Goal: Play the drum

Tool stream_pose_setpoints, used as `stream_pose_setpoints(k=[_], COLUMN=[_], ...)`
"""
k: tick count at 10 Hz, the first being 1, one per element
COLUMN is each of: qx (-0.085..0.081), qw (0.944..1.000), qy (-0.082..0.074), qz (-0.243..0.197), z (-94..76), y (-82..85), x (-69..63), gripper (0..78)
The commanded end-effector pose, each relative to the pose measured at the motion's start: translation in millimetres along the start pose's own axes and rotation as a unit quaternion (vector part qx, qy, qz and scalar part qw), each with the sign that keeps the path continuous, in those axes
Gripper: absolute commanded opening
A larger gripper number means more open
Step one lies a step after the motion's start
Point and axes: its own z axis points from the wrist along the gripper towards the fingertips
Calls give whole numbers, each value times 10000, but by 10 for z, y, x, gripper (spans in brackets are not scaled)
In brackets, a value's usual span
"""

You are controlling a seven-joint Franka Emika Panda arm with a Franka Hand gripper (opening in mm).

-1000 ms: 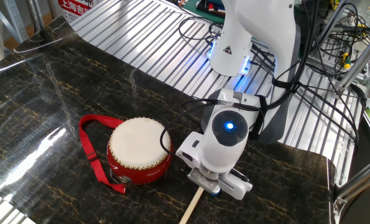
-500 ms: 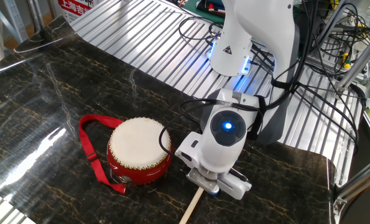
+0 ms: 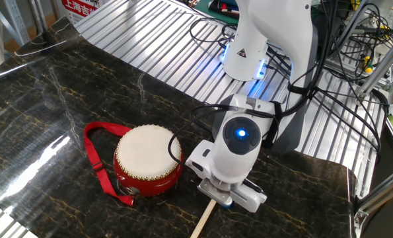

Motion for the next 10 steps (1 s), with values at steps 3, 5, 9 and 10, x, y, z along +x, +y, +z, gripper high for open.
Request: stream_pose_setpoints(k=[3, 5, 9, 10], qx=[-6, -9, -6, -6], qw=[10000, 10000, 10000, 10000], qy=[-6, -1, 8, 13], qz=[-17, -38, -54, -65], z=[13, 13, 35, 35], y=[-10, -11, -9, -9], x=[-18, -18, -10, -10], gripper=[774, 774, 774, 774])
